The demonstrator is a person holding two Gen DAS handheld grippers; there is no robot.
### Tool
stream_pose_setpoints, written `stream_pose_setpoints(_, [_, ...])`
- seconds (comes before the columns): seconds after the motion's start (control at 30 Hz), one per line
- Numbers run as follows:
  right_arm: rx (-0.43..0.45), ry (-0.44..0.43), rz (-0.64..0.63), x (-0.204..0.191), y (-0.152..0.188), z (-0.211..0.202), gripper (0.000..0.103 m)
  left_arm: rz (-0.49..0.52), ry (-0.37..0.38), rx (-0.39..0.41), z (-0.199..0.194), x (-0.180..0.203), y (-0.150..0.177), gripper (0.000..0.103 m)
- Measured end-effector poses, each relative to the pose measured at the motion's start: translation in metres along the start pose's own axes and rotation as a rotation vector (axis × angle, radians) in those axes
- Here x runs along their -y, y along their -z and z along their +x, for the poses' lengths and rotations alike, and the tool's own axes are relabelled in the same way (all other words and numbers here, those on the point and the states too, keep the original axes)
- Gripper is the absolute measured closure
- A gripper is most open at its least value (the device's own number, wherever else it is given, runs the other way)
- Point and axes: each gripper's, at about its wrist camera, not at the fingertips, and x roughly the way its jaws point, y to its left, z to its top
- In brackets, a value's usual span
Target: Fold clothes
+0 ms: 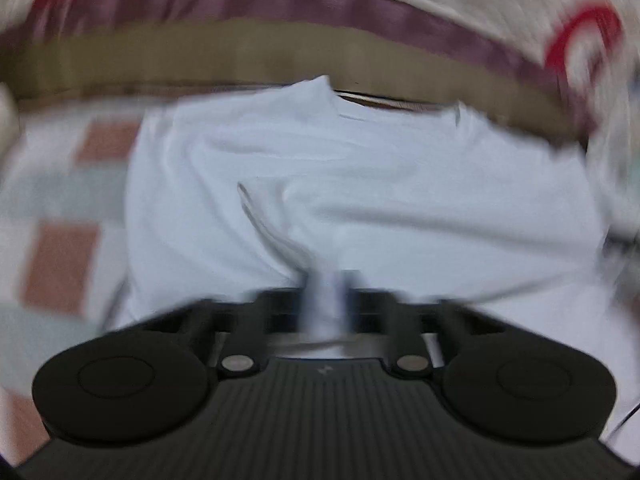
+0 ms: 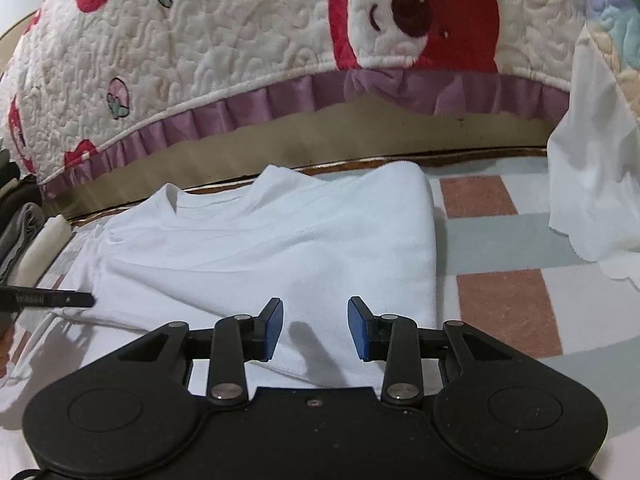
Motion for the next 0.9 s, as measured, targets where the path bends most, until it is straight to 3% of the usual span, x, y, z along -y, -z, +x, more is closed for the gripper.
stream_pose_setpoints(0.03, [-0.006,0.009,0.002,0.0,0.0,0.003,0.062,0.069,-0.018,0.002,-0.002,0.006,0.0,0.101])
stream_pose_setpoints(0.07, [-0.008,0.018,0.004,-0.001,0.001,0.006,0.061,0.065,0.0,0.017,-0.009,0.006,-0.002,0.101])
stream_pose_setpoints(0.2, [-0.034,0.041,0.017,0.002,0.003,0.012,0.057,-0.146,0.099,0.048,-0.036,-0.023,-0.001,0.101])
stream_pose_setpoints(0.23, [-0.055,0.05,0.014,0.003,0.005,0.016,0.056,-0.197,0.122,0.02,-0.034,-0.031,0.004,0.101])
stream_pose_setpoints(0.33, [-0.062,0.053,-0.012,0.002,0.01,0.017,0.056,-0.216,0.075,-0.066,-0.015,-0.038,0.021,0.1])
stream_pose_setpoints(0.4, [-0.076,0.074,0.004,0.0,0.012,0.008,0.056,-0.187,0.054,-0.039,-0.017,-0.028,0.024,0.1])
stream_pose_setpoints(0.43, [-0.083,0.085,0.012,-0.001,0.013,0.003,0.056,-0.177,0.043,-0.037,-0.021,-0.025,0.024,0.095])
stream_pose_setpoints(0.5, [-0.107,0.069,0.073,0.0,0.019,-0.02,0.055,-0.157,0.021,-0.032,-0.03,-0.018,0.023,0.074])
stream_pose_setpoints(0.53, [-0.129,0.025,0.126,0.004,0.027,-0.035,0.055,-0.134,0.029,-0.031,-0.039,-0.016,0.024,0.065])
stream_pose_setpoints(0.57, [-0.152,-0.02,0.179,0.009,0.035,-0.051,0.055,-0.113,0.032,-0.031,-0.045,-0.016,0.026,0.062])
stream_pose_setpoints(0.7, [-0.243,-0.166,0.374,0.021,0.077,-0.114,0.051,-0.059,0.002,-0.124,-0.084,-0.03,0.055,0.062])
stream_pose_setpoints(0.83, [-0.334,-0.112,0.429,0.019,0.116,-0.161,0.05,-0.064,-0.041,-0.26,-0.12,-0.062,0.099,0.062])
stream_pose_setpoints(0.9, [-0.355,-0.088,0.465,0.016,0.134,-0.179,0.05,-0.084,-0.075,-0.352,-0.133,-0.077,0.121,0.056])
